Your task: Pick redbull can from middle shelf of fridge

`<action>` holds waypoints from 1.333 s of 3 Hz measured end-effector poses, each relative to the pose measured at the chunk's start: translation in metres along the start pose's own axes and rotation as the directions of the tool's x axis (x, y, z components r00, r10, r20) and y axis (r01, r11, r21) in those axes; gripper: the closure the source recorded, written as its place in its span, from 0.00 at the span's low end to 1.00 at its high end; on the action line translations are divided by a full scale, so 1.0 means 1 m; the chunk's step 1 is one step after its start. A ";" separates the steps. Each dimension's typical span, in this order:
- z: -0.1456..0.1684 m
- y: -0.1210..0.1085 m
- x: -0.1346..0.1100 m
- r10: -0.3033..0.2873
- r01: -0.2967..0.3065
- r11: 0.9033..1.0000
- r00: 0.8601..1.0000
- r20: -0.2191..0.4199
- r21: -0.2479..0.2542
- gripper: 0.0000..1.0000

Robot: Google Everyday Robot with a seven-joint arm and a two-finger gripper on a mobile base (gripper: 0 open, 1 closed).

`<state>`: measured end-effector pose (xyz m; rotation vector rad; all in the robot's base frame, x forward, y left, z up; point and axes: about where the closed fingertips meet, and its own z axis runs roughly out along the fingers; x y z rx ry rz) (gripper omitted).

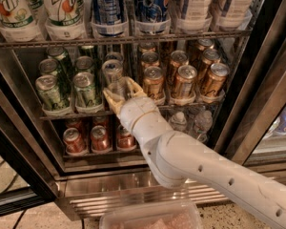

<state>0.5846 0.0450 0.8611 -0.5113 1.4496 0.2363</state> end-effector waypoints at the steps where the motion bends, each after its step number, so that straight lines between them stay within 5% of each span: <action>1: -0.040 0.013 0.007 -0.004 0.003 1.000 0.998 -0.059 -0.014 1.00; 3: -0.146 0.018 0.003 -0.002 0.002 1.000 0.998 -0.067 0.008 1.00; 4: -0.148 0.016 0.003 -0.001 0.002 1.000 0.998 -0.068 0.013 1.00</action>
Offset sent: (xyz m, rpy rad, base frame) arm -0.1517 -0.0715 -0.0216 -0.0591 0.1176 -0.0440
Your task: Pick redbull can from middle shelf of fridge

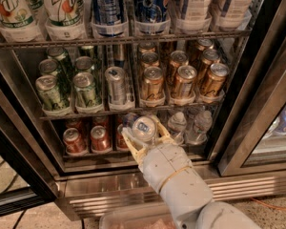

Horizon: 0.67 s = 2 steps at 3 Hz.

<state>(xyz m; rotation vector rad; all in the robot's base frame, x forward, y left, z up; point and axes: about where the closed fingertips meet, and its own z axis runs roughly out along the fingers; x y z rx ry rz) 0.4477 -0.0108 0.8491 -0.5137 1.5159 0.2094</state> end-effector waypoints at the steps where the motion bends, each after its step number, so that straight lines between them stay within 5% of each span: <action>1: -0.003 -0.001 0.004 0.002 -0.002 1.000 1.000 -0.016 -0.023 1.00; 2: -0.015 -0.015 0.012 0.035 -0.037 0.998 0.999 -0.042 -0.054 1.00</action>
Offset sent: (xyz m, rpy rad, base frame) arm -0.0221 -0.0329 -0.0149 0.0429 0.1208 0.1544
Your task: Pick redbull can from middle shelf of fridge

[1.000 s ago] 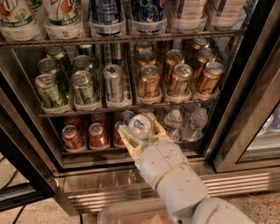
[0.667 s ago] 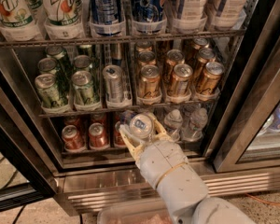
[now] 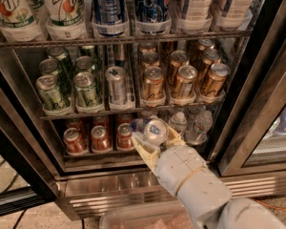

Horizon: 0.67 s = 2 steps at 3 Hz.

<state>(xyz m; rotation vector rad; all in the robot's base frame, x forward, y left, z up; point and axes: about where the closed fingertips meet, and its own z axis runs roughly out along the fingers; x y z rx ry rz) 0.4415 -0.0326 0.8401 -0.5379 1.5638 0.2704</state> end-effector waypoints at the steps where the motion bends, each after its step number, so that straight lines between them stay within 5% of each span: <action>1: -0.013 -0.026 0.006 0.030 -0.031 0.999 0.999 -0.034 -0.032 1.00; 2: -0.017 -0.027 0.004 0.030 -0.034 0.991 0.999 -0.033 -0.132 1.00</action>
Offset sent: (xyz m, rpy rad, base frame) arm -0.0168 -0.0265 0.0062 0.0229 0.0844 0.3035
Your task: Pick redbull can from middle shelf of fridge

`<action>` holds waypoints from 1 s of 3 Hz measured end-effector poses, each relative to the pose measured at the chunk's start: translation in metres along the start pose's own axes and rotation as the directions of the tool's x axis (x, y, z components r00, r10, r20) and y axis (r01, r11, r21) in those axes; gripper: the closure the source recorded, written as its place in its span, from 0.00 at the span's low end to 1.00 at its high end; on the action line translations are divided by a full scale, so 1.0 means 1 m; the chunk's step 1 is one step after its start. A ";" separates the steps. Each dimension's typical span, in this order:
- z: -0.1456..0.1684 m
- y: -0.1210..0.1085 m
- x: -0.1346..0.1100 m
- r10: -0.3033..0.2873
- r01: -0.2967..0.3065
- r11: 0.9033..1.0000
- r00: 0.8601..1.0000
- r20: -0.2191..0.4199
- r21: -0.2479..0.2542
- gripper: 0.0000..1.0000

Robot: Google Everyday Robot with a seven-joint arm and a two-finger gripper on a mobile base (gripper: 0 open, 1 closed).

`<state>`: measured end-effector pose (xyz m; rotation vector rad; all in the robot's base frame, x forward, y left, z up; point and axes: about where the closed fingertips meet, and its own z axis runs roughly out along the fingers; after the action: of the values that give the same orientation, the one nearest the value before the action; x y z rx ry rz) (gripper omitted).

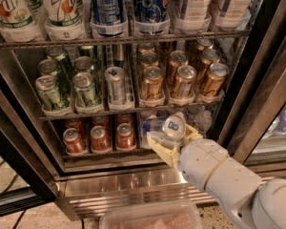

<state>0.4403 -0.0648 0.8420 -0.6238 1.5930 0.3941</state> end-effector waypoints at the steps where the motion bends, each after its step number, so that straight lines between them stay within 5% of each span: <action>1: 0.005 0.010 -0.007 -0.033 0.036 0.995 0.999 0.035 -0.090 1.00; 2: 0.021 0.025 -0.013 -0.058 0.071 0.979 0.995 0.076 -0.192 1.00; 3: 0.039 0.043 -0.020 -0.098 0.112 0.940 0.993 0.060 -0.323 1.00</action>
Offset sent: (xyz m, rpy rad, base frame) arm 0.0064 0.0656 0.0082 0.0022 -0.0971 0.3607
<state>0.4460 -0.0050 0.8527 -0.9433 1.4572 0.5936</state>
